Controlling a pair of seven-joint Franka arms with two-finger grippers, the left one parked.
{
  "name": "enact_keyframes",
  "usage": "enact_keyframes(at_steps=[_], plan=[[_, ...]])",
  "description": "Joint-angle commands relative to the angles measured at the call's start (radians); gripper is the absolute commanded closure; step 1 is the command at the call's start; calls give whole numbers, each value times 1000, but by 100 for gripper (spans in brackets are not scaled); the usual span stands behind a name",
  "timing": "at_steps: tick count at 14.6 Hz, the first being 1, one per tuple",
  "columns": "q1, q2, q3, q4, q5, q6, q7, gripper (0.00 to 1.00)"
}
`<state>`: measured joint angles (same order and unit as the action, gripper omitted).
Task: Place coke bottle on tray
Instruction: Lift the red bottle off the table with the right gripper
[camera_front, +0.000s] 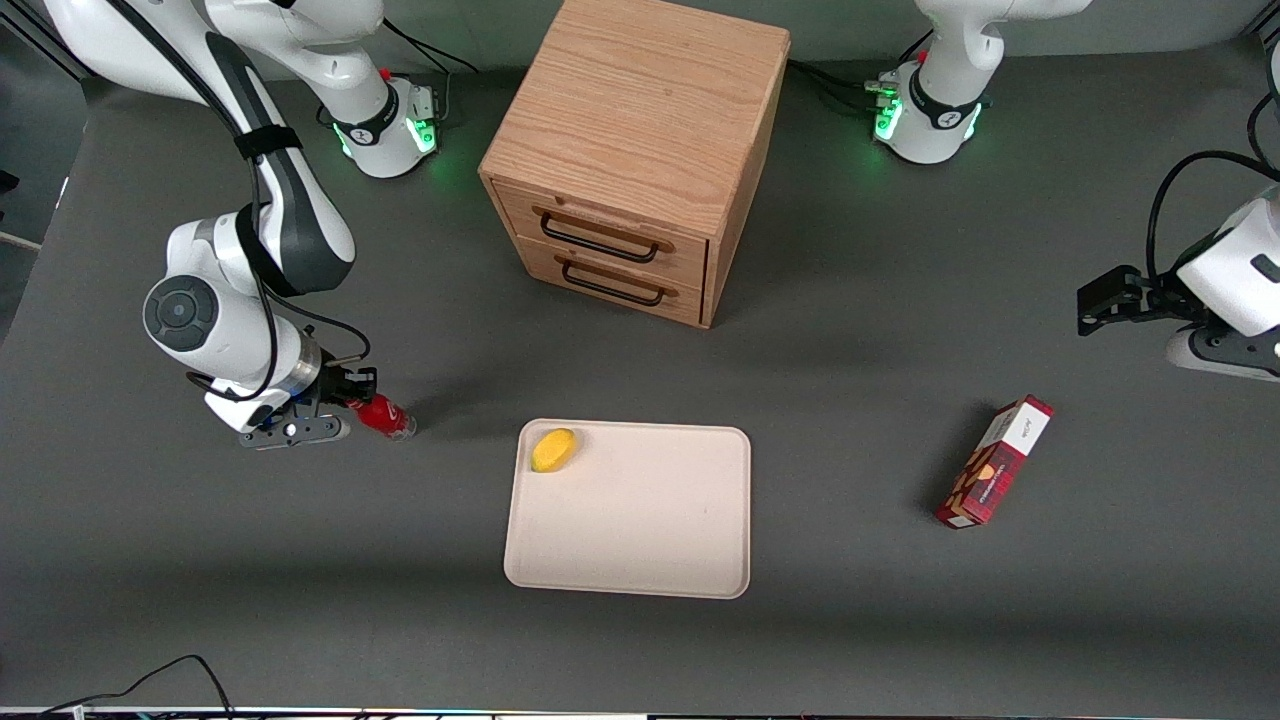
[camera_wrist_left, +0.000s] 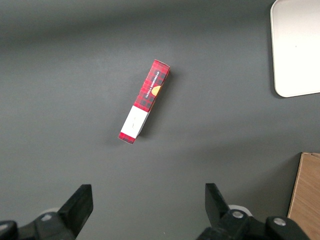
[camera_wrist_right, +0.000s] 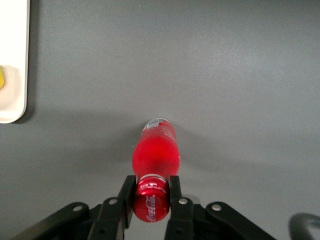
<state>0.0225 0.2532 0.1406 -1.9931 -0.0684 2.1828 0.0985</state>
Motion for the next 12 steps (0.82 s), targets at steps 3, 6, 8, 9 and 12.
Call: enact_keyframes(at_steps=[3,6,8,9,12], plan=[[-6,-28,1,182,-22,-241,17,100],[-13,-31,-1,376,-11,-476,-8,100],[-13,-32,-3,514,-7,-625,-7,100],[-13,-31,-6,587,11,-703,-5,100],[-32,-26,-13,688,48,-785,-11,100]])
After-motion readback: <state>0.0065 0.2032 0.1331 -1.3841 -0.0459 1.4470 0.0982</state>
